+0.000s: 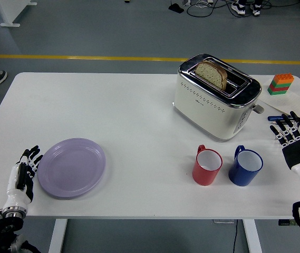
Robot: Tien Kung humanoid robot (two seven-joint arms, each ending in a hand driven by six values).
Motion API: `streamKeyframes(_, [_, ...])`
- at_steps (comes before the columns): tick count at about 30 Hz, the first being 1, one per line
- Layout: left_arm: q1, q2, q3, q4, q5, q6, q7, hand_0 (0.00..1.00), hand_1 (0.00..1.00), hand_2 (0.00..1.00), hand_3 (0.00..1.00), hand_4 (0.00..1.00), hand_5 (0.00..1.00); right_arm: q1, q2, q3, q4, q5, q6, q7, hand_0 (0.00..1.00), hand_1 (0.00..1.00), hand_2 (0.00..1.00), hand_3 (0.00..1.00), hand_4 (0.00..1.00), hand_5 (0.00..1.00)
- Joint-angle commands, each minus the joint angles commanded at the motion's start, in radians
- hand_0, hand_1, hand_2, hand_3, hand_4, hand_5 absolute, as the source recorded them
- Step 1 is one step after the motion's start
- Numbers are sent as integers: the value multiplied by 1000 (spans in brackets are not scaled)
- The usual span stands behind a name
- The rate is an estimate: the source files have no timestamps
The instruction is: Push plate across desktop,pick up the break from the machine,place the break in the plate
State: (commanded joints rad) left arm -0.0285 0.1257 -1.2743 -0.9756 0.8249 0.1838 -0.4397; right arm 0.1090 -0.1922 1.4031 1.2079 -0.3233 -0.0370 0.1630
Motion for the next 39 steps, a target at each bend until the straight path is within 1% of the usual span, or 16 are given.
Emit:
streamKeyframes(5, [2, 2, 22, -6, -51, -5, -9, 831, 842, 885, 800, 560, 998, 1, 0, 0, 0, 0, 0, 0, 728, 671, 684, 639, 500, 369])
streamKeyframes(9, [3, 4, 60, -15, -150, -15, -26, 823, 841, 885, 797, 558, 998, 3, 1, -2, 0, 0, 1, 0, 727, 671, 684, 639, 500, 369])
streamKeyframes(10, [3, 4, 63, -16, -162, -16, -28, 823, 841, 885, 797, 558, 998, 3, 1, -2, 0, 0, 1, 0, 727, 671, 684, 639, 500, 369])
streamKeyframes(12, [2, 4, 87, -16, -219, -23, -38, 823, 841, 885, 797, 558, 998, 3, 1, -4, 0, 0, 1, 0, 727, 671, 684, 639, 500, 369])
streamKeyframes(16, [1, 5, 117, -17, -286, -32, -47, 809, 838, 884, 795, 555, 998, 3, 1, -5, 0, 1, 1, 0, 727, 670, 684, 639, 500, 370])
streamKeyframes(27, [-16, 18, 173, -14, -383, -54, -61, 800, 828, 882, 793, 552, 998, 3, 2, -9, -1, 1, 2, 0, 728, 670, 683, 638, 500, 370])
streamKeyframes(34, [-34, 22, 229, -11, -469, -71, -67, 796, 825, 881, 792, 549, 998, 2, 2, -14, -2, 1, 3, 0, 728, 668, 683, 639, 500, 370])
streamKeyframes(38, [-46, 28, 273, -7, -521, -75, -72, 798, 824, 879, 791, 544, 998, 0, 1, -17, -3, 1, 3, 0, 728, 670, 683, 639, 500, 372])
streamKeyframes(39, [-53, 34, 298, -8, -548, -78, -75, 798, 824, 879, 791, 544, 998, 0, 1, -19, -3, 1, 3, 0, 728, 670, 683, 639, 500, 372])
